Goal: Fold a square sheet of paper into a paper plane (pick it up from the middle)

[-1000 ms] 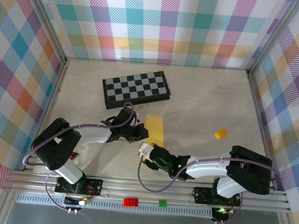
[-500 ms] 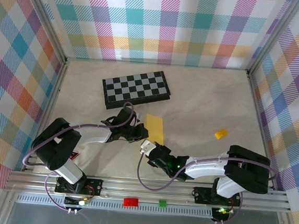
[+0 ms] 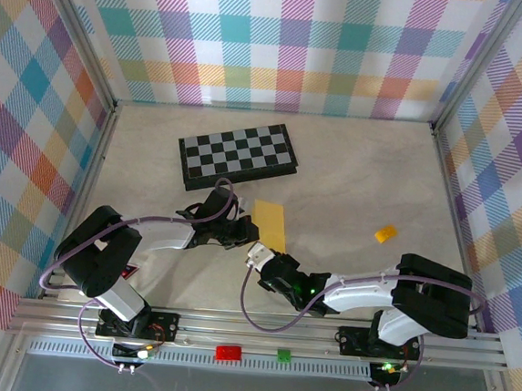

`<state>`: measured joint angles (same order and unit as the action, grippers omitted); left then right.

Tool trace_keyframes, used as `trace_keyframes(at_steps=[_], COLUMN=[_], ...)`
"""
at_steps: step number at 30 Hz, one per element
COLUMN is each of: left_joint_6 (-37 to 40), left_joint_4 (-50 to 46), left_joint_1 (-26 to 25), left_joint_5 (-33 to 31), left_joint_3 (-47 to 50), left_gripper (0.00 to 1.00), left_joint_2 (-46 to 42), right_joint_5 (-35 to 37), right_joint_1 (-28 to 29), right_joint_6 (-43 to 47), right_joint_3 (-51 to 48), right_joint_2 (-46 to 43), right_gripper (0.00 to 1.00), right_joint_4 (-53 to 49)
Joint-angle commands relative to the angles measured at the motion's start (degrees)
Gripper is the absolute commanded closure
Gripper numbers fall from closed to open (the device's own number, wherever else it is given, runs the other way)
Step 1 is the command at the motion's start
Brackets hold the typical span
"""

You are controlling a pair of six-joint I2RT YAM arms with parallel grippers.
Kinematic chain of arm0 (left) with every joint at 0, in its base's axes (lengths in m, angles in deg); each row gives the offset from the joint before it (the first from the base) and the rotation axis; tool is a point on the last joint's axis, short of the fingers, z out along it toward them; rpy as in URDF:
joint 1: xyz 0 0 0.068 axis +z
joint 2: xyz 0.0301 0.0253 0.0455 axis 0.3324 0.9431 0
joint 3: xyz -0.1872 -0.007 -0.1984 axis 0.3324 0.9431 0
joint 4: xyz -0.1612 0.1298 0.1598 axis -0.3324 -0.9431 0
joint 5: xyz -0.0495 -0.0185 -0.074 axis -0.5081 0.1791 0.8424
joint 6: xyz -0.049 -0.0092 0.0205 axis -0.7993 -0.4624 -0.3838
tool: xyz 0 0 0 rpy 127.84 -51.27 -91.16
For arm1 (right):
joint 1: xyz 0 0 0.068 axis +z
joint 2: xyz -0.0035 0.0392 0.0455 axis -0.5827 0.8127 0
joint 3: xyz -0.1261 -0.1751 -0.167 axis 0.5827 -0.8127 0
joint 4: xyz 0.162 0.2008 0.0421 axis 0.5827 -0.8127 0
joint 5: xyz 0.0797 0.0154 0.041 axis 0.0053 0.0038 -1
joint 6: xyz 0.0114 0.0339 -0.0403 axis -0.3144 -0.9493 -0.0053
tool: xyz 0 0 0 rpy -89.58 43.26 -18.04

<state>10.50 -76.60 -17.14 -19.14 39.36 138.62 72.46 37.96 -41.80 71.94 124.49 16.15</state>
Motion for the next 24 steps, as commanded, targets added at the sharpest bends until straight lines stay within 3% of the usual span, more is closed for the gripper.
trace_keyframes(at_steps=[1, 24], left_joint_6=[0.05, 0.50], left_joint_4=[-0.26, -0.98], left_joint_1=[0.52, 0.61], left_joint_5=[0.23, -0.02], left_joint_3=[-0.05, 0.01], left_gripper=[0.94, 0.92], left_joint_2=[-1.31, -1.89], right_joint_5=[-0.04, -1.07], right_joint_1=[0.40, 0.23], right_joint_6=[-1.31, -2.84], right_joint_3=[0.45, 0.89], right_joint_2=[0.79, 0.03], right_gripper=[0.74, 1.00], right_joint_4=[2.91, 0.96])
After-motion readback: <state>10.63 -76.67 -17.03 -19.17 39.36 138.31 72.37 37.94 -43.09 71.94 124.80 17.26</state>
